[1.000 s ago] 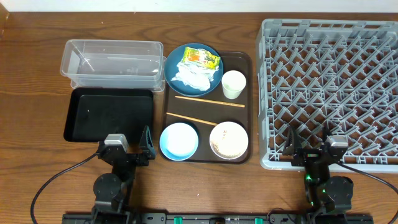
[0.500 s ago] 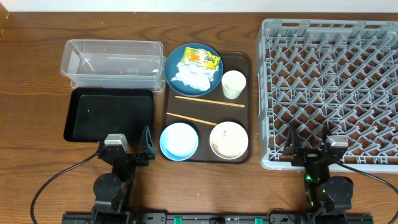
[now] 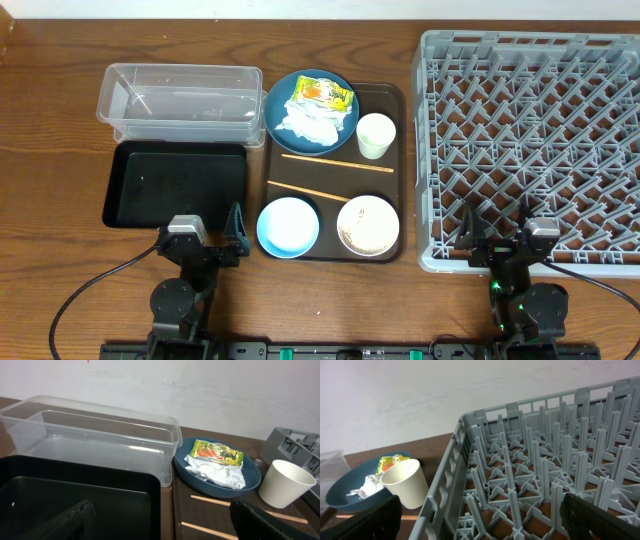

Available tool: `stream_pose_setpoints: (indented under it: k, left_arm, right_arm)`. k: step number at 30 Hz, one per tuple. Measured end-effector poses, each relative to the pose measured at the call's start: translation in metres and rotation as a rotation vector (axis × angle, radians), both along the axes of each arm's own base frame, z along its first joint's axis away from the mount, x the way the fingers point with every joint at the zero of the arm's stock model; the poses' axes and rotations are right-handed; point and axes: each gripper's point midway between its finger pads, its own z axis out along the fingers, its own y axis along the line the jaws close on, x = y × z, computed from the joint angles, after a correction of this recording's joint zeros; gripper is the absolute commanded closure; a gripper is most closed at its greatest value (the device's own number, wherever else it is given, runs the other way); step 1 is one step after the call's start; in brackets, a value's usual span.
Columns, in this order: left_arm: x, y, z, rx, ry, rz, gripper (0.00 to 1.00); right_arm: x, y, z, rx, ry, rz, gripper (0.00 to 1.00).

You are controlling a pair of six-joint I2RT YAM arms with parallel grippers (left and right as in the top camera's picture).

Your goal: Sort waste into correct bins and load items into the dishwasher rack

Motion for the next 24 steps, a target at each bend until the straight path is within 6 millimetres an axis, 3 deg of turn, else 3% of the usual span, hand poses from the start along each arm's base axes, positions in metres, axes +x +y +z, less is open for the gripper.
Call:
stream_pose_setpoints:
  k: [14, 19, 24]
  left_arm:
    - [0.000, 0.000, 0.000, 0.000, 0.000, 0.000, 0.11]
    - [0.001, -0.002, 0.005, -0.005, -0.031, -0.012, 0.11]
    - [0.000, -0.012, 0.021, -0.013, -0.073, -0.071, 0.11]
  right_arm:
    - [0.001, -0.007, 0.006, 0.000, -0.023, -0.040, 0.01]
    - [0.000, 0.002, 0.036, 0.011, -0.147, 0.010, 0.01]
    - [-0.002, 0.014, 0.045, 0.002, -0.177, 0.083, 0.01]
